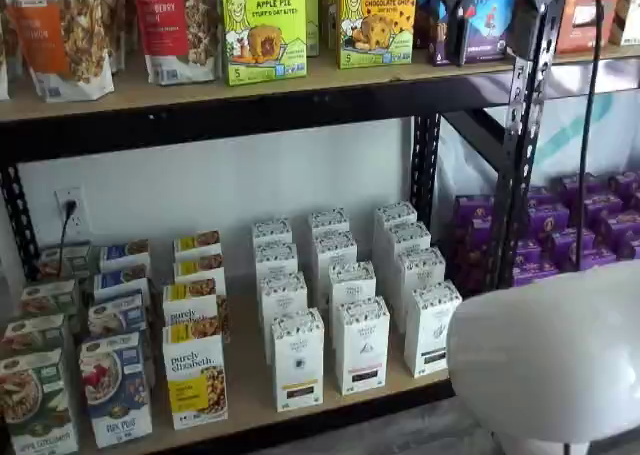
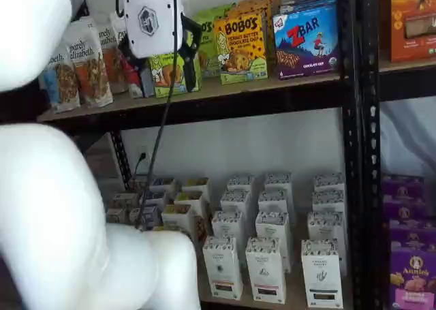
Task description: Pick up the white box with a yellow strip in the middle, on the bottom shelf, the fourth box from the left
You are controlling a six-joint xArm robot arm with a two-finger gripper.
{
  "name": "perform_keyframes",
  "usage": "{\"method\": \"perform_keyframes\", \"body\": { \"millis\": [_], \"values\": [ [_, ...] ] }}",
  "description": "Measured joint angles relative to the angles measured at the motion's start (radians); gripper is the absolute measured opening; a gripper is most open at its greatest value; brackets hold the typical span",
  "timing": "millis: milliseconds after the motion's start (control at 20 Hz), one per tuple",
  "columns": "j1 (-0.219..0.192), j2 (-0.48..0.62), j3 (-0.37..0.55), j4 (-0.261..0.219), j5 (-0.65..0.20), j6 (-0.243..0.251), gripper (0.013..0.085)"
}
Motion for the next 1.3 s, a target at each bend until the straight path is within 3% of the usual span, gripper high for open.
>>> {"method": "perform_keyframes", "body": {
  "millis": [50,100,550,750,900,1300],
  "values": [
    [-0.043,-0.019,0.022,0.052,-0.031,-0.020,0.0850],
    [-0.054,-0.026,0.032,0.074,-0.046,-0.024,0.0850],
    [-0.002,-0.029,0.073,0.080,-0.085,0.023,0.0850],
    [0.041,-0.037,0.108,0.067,-0.117,0.058,0.0850],
    [0.096,-0.039,0.142,0.037,-0.148,0.102,0.0850],
    [0.159,-0.029,0.243,0.029,-0.241,0.159,0.0850]
  ]
}}
